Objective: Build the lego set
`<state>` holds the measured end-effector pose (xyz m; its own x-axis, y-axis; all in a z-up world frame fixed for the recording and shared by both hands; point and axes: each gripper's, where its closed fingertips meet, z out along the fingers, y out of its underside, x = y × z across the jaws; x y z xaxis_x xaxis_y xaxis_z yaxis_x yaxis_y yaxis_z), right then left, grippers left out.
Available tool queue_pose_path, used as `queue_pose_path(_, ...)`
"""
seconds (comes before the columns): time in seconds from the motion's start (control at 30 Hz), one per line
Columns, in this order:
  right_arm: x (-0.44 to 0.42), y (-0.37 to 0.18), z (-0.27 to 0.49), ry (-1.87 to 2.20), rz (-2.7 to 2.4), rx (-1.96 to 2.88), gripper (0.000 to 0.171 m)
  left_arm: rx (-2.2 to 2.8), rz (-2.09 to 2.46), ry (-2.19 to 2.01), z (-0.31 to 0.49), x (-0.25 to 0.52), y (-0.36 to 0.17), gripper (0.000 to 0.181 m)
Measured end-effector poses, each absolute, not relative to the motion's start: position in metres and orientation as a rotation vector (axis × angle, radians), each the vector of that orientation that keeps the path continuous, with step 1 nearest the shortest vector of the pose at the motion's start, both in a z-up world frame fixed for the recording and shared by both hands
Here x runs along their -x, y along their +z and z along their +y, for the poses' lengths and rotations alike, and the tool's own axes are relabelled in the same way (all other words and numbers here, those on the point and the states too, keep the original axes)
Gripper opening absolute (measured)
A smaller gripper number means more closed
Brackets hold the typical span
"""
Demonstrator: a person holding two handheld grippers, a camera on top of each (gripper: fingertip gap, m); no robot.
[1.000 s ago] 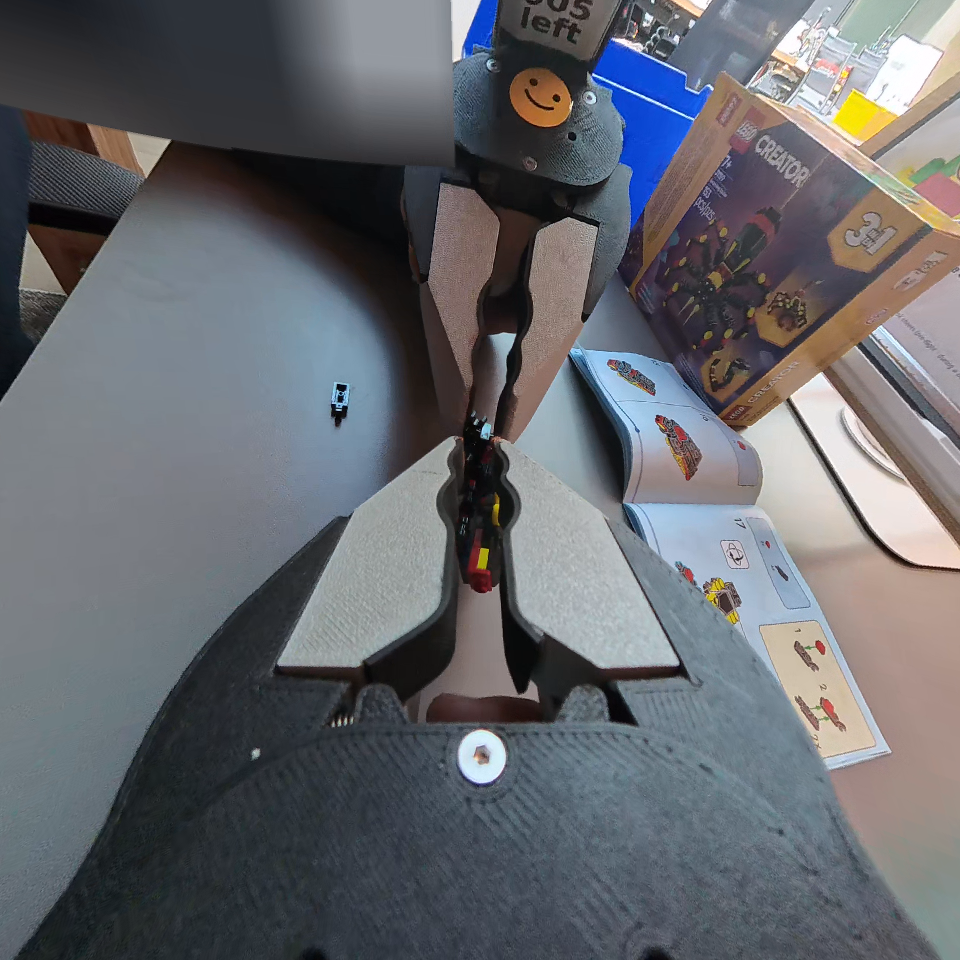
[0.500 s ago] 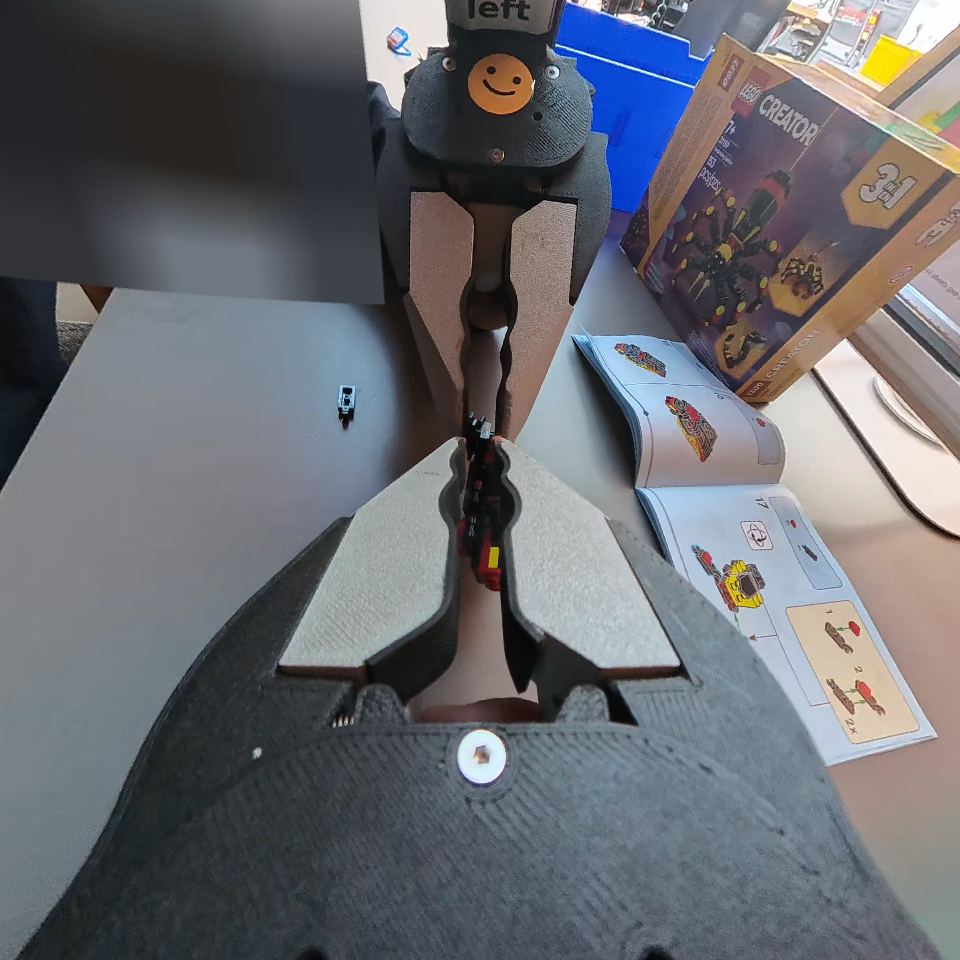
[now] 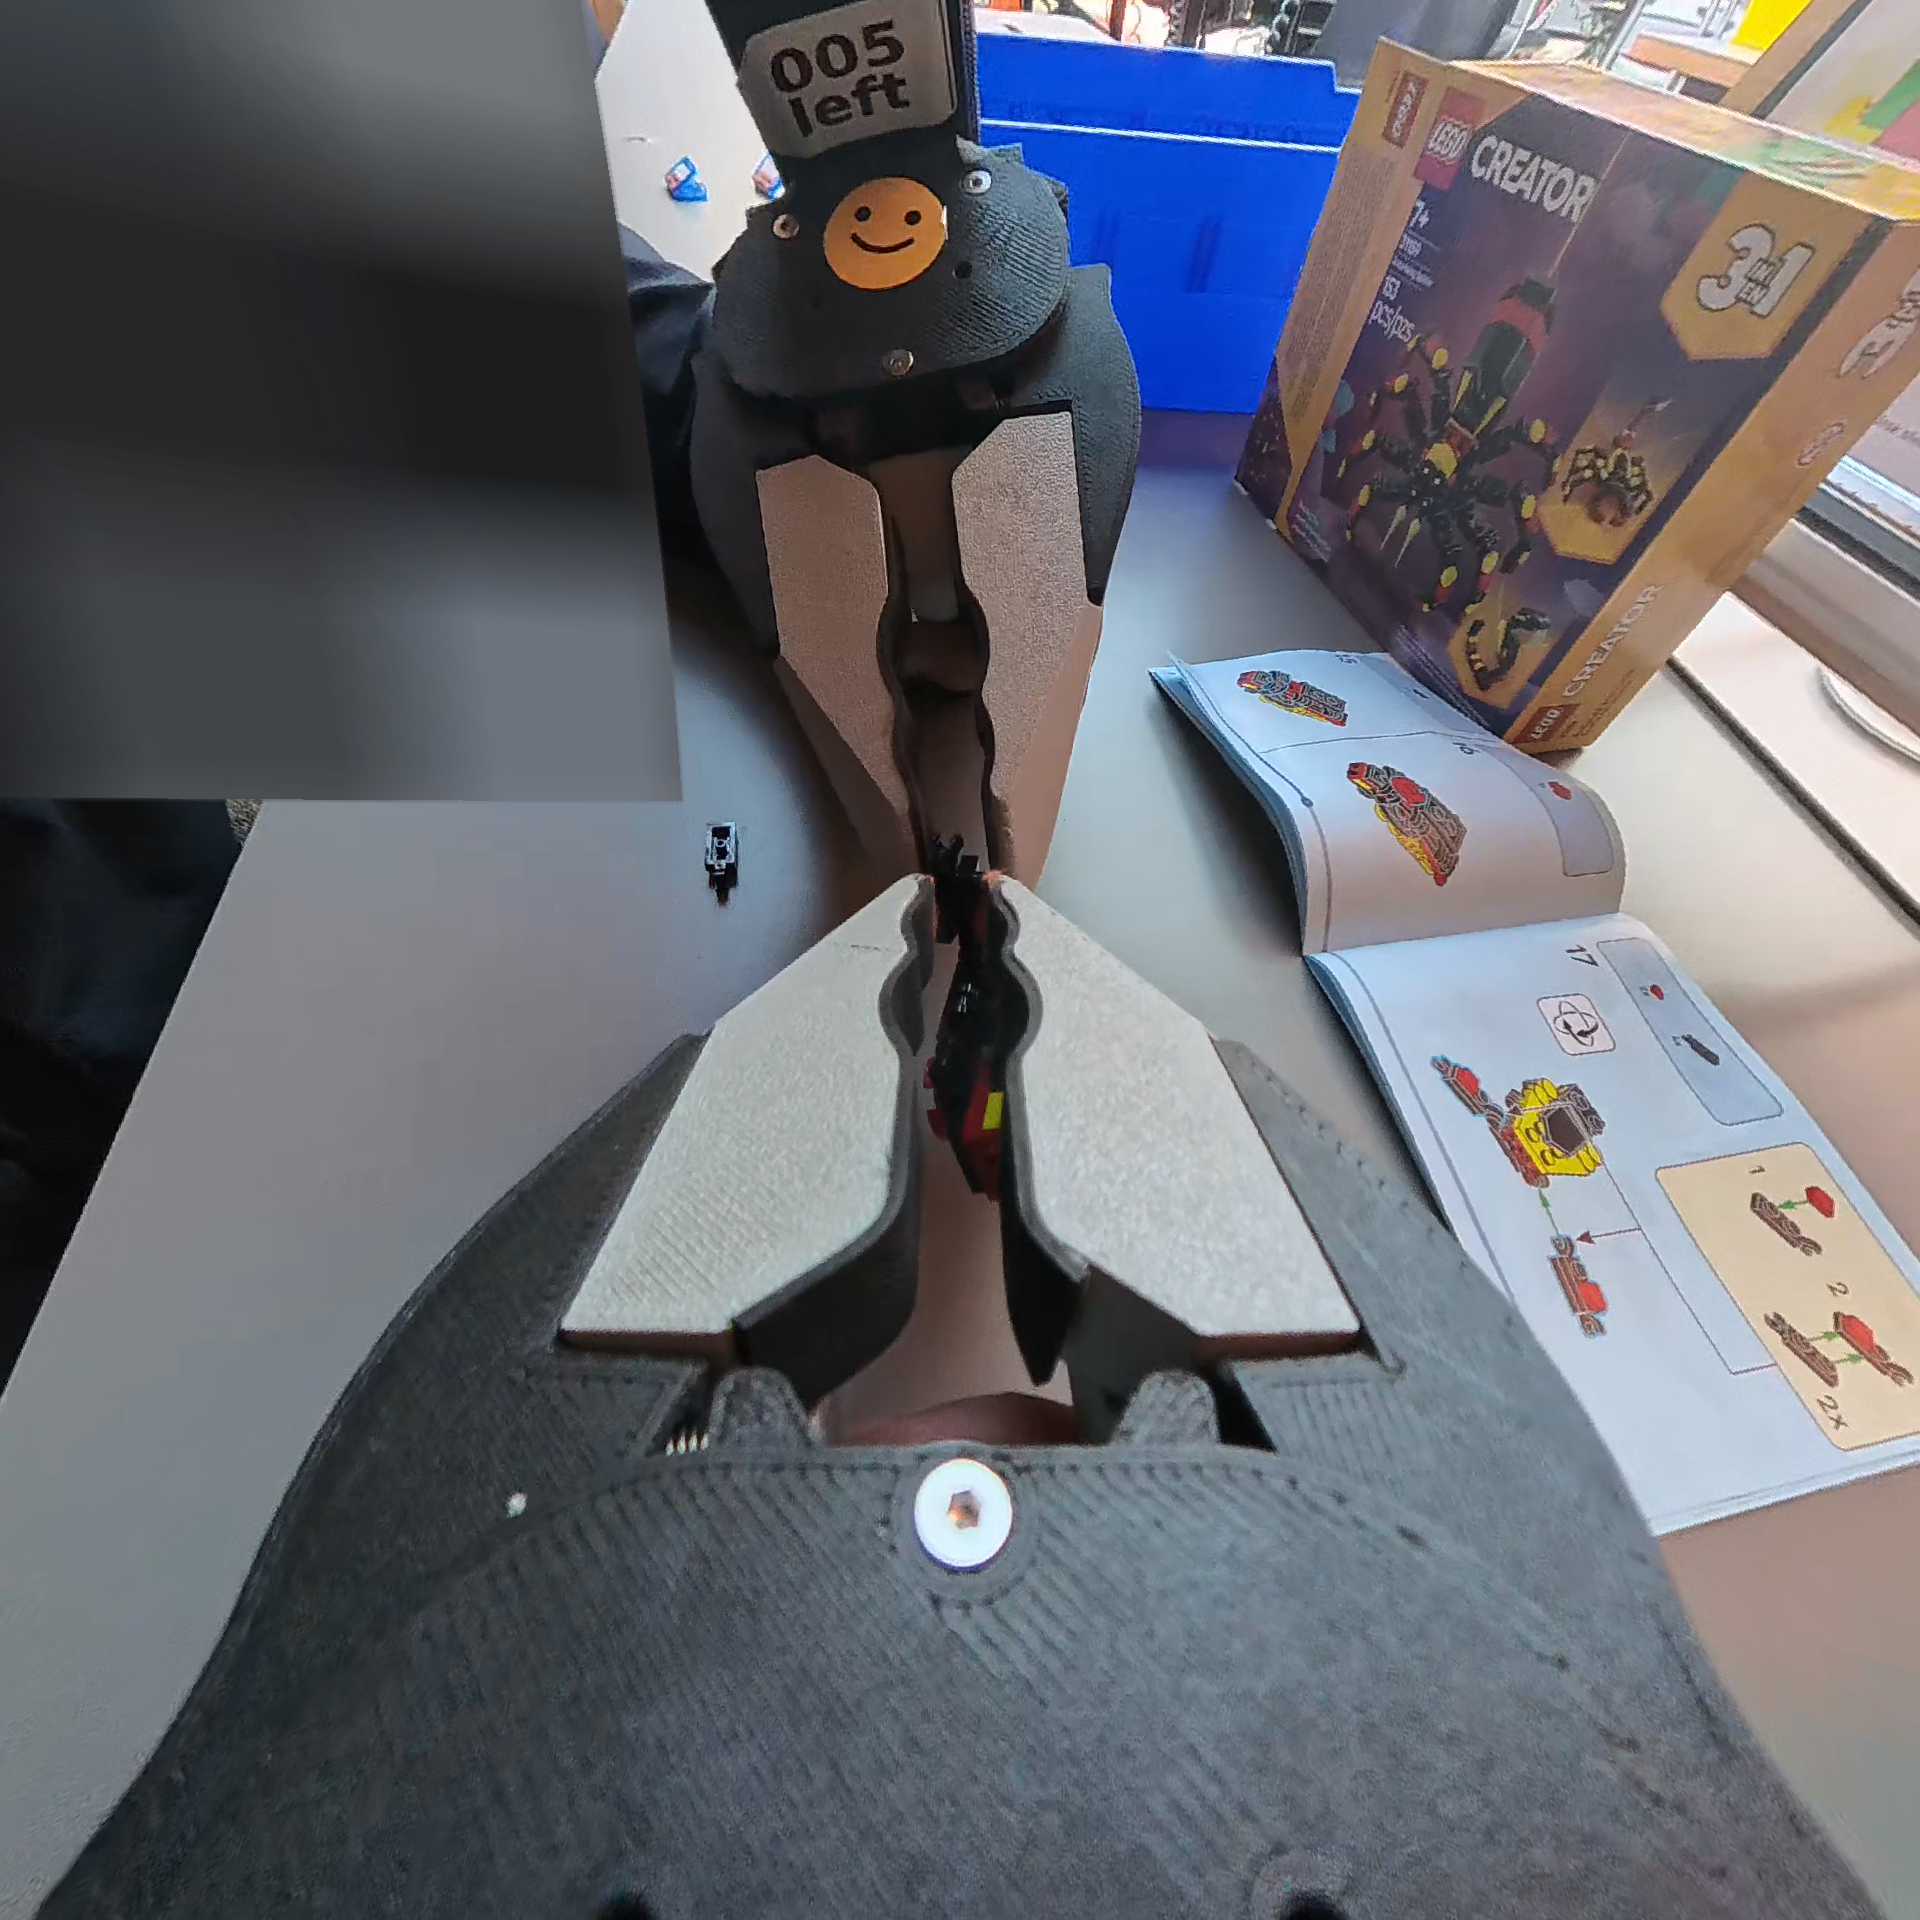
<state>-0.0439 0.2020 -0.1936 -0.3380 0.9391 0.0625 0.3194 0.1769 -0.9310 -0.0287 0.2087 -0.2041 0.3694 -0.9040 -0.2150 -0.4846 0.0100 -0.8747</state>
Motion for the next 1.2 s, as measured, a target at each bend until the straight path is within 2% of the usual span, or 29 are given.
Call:
queue_pose_path(0.63, 0.0411, -0.1996, 0.2072, 0.981, -1.803, 1.111, 0.004, 1.716, 1.228, -0.477, 0.2151, 0.0275, -0.2109, 0.008)
queue_pose_path(0.8, 0.0403, -0.1980, 0.2112, 0.946, -1.792, 1.086, 0.004, 1.802, 1.123, -0.602, 0.2181, 0.0262, -0.2095, 0.008)
queue_pose_path(1.2, 0.0374, -0.1917, 0.2083, 1.173, -1.771, 1.180, 0.002, 1.770, 1.131, -0.712, 0.2126, 0.0261, -0.2037, 0.008)
